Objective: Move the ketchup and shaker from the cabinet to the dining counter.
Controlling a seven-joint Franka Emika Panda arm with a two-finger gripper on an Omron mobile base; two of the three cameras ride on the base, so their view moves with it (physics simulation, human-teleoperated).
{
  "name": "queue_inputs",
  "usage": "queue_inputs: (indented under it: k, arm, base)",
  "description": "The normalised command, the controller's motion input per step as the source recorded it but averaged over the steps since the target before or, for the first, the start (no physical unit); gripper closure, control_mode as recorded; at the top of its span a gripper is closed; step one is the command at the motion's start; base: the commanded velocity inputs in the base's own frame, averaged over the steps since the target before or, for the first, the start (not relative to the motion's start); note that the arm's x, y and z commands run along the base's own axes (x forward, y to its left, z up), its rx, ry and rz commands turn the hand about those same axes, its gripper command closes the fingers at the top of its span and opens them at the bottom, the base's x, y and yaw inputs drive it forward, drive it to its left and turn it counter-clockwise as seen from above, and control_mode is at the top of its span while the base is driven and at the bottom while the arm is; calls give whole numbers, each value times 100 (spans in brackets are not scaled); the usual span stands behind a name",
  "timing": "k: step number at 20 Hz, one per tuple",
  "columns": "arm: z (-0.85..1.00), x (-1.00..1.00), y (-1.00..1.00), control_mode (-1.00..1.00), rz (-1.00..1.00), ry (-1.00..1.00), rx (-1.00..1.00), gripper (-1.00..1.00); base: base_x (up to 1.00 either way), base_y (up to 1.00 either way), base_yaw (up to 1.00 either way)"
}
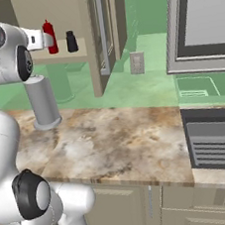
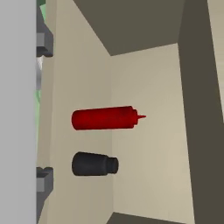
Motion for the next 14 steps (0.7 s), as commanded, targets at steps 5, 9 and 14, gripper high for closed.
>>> queue_inputs:
  k: [5, 9, 14]
  arm:
    - [0, 0, 13, -100, 0, -8, 0, -100]
    - [0, 0, 0, -100, 0, -2, 0, -100]
    - [0, 0, 0, -100, 0, 0, 0, -100]
  base:
    - [0, 0, 0]
    - [0, 0, 0]
    - [0, 0, 0]
